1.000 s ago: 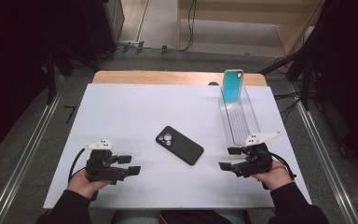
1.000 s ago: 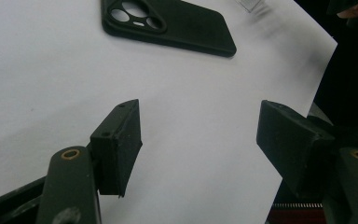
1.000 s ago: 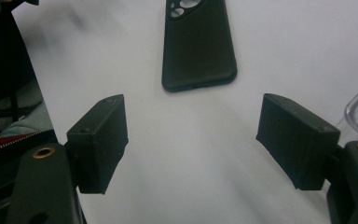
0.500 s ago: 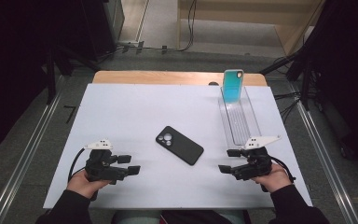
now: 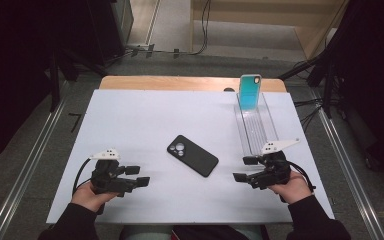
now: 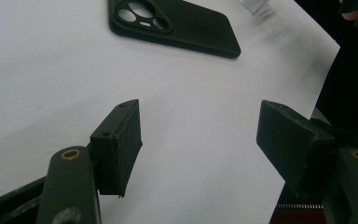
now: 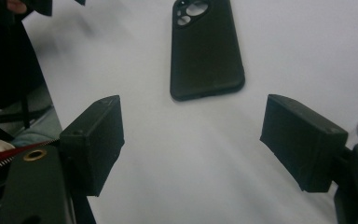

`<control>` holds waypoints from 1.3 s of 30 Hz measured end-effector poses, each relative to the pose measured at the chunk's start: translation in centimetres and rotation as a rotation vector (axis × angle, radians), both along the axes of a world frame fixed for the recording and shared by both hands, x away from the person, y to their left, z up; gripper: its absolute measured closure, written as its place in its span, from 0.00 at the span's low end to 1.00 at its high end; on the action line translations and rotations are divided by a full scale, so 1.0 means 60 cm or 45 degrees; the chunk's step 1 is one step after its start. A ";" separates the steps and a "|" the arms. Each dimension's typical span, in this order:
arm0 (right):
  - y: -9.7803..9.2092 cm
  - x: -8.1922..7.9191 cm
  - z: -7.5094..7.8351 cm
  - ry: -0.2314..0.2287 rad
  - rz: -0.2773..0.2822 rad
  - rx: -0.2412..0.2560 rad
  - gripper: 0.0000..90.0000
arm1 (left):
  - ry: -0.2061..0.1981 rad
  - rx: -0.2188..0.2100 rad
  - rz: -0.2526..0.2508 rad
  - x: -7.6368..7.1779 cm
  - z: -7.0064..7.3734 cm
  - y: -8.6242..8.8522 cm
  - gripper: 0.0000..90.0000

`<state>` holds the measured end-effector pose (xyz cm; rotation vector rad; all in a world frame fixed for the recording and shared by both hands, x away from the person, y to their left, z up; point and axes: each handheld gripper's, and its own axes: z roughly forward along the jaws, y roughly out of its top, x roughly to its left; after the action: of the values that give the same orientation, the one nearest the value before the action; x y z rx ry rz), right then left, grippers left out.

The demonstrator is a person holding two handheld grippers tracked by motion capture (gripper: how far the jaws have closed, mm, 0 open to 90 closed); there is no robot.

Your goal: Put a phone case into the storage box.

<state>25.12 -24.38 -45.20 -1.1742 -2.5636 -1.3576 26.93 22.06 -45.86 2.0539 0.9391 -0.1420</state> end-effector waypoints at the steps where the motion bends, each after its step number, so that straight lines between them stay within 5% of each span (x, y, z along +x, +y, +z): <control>1: 0.002 0.001 0.001 0.003 -0.008 0.016 0.20 | 0.007 0.007 -0.002 0.000 -0.001 -0.001 0.34; 11: 0.022 0.013 0.003 -0.020 -0.003 0.013 0.17 | -0.002 -0.006 -0.004 -0.002 0.000 0.002 0.31; 14: 0.030 0.019 0.006 -0.003 0.012 0.042 0.00 | -0.006 -0.004 -0.004 -0.004 0.001 0.002 0.31; 16: 0.035 0.019 0.014 -0.035 0.025 0.069 0.00 | -0.011 -0.002 -0.006 -0.005 0.002 0.003 0.30; 31: 0.075 0.050 0.016 -0.071 0.041 -0.005 0.00 | -0.011 -0.001 0.013 -0.010 0.002 0.010 0.30; 39: 0.095 0.066 0.013 -0.053 0.058 -0.029 0.04 | -0.013 -0.012 0.027 -0.011 0.002 0.016 0.30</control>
<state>29.08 -18.69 -44.44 -1.0949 -2.6236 -1.3618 26.27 23.02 -45.72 2.0336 0.9522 -0.1238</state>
